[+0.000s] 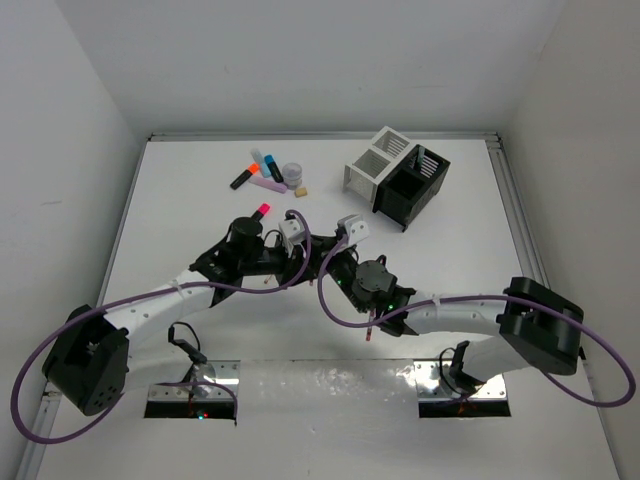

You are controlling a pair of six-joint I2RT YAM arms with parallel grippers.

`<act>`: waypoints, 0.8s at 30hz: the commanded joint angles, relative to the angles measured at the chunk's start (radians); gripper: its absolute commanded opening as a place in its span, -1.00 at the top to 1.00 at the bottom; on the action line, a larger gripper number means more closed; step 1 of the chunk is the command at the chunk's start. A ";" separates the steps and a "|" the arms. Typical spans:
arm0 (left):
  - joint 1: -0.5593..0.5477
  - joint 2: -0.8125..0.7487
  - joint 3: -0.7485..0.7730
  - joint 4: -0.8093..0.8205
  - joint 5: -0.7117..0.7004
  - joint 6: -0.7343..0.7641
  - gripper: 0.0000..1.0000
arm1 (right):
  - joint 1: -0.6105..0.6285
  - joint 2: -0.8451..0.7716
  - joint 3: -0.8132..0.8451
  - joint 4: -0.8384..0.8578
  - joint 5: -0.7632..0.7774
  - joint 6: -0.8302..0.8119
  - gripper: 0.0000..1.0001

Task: Sort the stationery into containers
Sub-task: Close the pen cap on the pen.

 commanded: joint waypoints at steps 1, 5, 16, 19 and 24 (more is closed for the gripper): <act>0.012 -0.047 0.138 0.403 -0.028 0.001 1.00 | 0.066 0.074 -0.066 -0.309 -0.104 0.038 1.00; 0.012 -0.048 0.135 0.401 -0.025 0.001 1.00 | 0.066 0.072 -0.064 -0.315 -0.102 0.041 1.00; 0.004 -0.053 0.125 0.375 -0.015 0.018 1.00 | 0.066 0.028 -0.015 -0.396 -0.076 0.026 0.99; 0.002 -0.055 0.115 0.358 -0.013 0.030 1.00 | 0.066 0.009 0.005 -0.430 -0.066 0.011 0.69; 0.002 -0.053 0.109 0.337 -0.005 0.049 1.00 | 0.064 -0.038 0.012 -0.453 -0.044 -0.006 0.07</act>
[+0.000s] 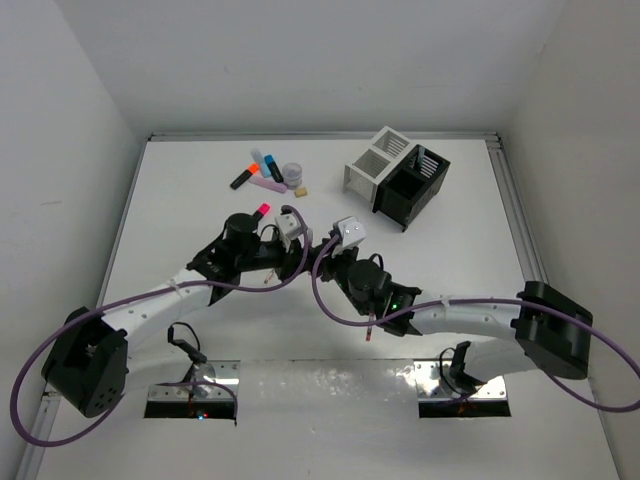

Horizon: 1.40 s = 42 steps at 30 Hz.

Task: Sort the stationery into containers
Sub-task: Close the pen cap on the pen, then place the pen in the storage box.

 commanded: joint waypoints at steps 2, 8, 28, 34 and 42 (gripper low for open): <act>-0.011 -0.045 0.097 0.284 0.005 0.025 1.00 | 0.046 -0.012 -0.017 -0.225 -0.104 -0.003 0.00; -0.019 -0.041 0.108 0.252 0.008 0.031 1.00 | 0.043 -0.072 0.009 -0.268 -0.097 -0.048 -0.12; -0.004 -0.070 0.086 0.282 0.013 0.019 1.00 | -0.035 -0.245 0.055 -0.404 -0.247 -0.115 -0.34; -0.004 -0.067 0.086 0.293 0.019 0.008 1.00 | -0.038 -0.244 0.072 -0.390 -0.298 -0.138 -0.28; -0.004 -0.068 0.091 0.255 0.020 0.020 1.00 | -0.060 -0.320 0.098 -0.384 -0.317 -0.203 -0.03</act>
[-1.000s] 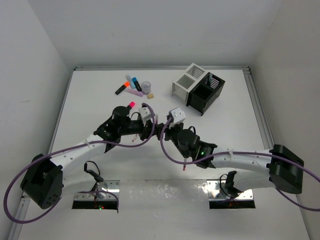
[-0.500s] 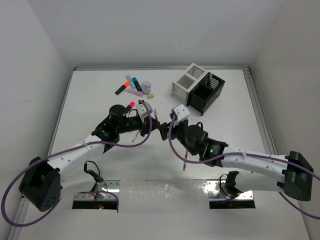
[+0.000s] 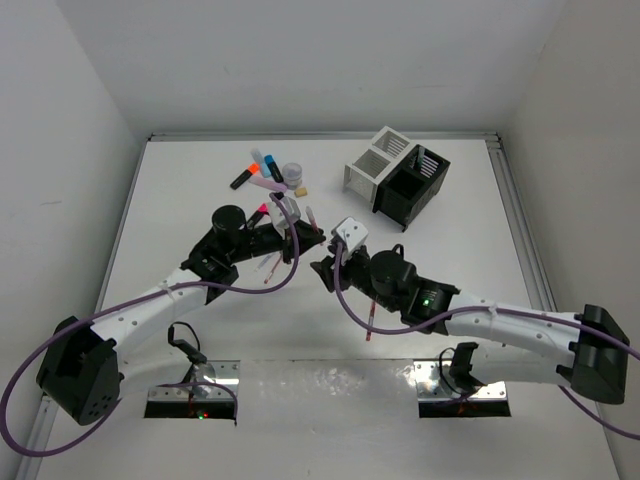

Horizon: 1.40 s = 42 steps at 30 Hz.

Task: Sort the stationery into containers
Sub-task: Place the pen in the storage box.

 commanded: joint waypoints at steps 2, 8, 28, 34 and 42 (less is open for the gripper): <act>0.007 -0.025 0.037 0.006 0.009 0.018 1.00 | -0.032 -0.102 0.048 0.015 -0.027 -0.057 0.02; 0.004 -0.023 0.041 -0.017 0.028 0.039 1.00 | -0.058 -0.139 0.098 -0.053 -0.062 -0.111 0.11; -0.007 -0.019 0.059 -0.066 0.044 0.058 1.00 | -0.164 -0.034 0.129 0.182 -0.254 -0.041 0.25; -0.017 -0.013 0.060 -0.047 0.048 0.046 1.00 | -0.165 0.004 0.150 0.187 -0.262 -0.033 0.25; -0.025 -0.008 0.064 -0.024 0.043 0.036 1.00 | -0.162 0.091 0.164 0.222 -0.274 -0.001 0.28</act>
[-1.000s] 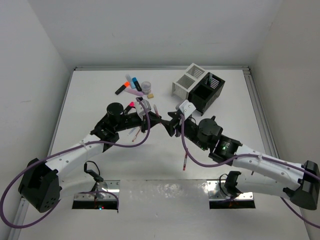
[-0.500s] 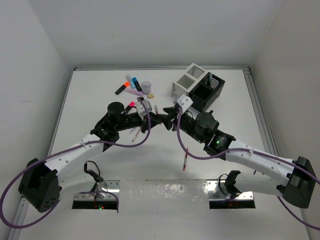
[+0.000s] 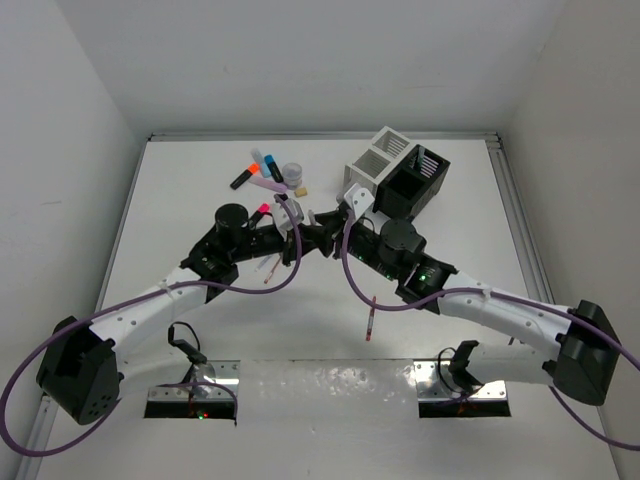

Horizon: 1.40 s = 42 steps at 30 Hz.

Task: Sort the stationery into containers
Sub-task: Place the pen in the storage box.

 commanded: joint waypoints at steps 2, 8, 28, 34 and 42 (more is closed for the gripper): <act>-0.017 -0.011 0.043 0.063 0.019 -0.006 1.00 | 0.000 0.040 0.051 0.064 -0.021 0.024 0.33; -0.015 -0.016 0.038 0.064 0.008 -0.012 1.00 | 0.000 0.060 0.064 0.066 -0.024 0.028 1.00; 0.049 -0.079 0.023 -0.092 -0.222 -0.158 -0.99 | -0.374 0.101 0.152 0.040 0.159 0.033 1.00; 0.112 -0.086 0.024 -0.218 -0.320 -0.207 -0.99 | -0.604 0.288 0.292 0.041 0.209 0.045 1.00; 0.199 -0.069 0.023 -0.279 -0.395 -0.195 -0.99 | -0.773 0.553 0.442 0.110 0.279 0.031 1.00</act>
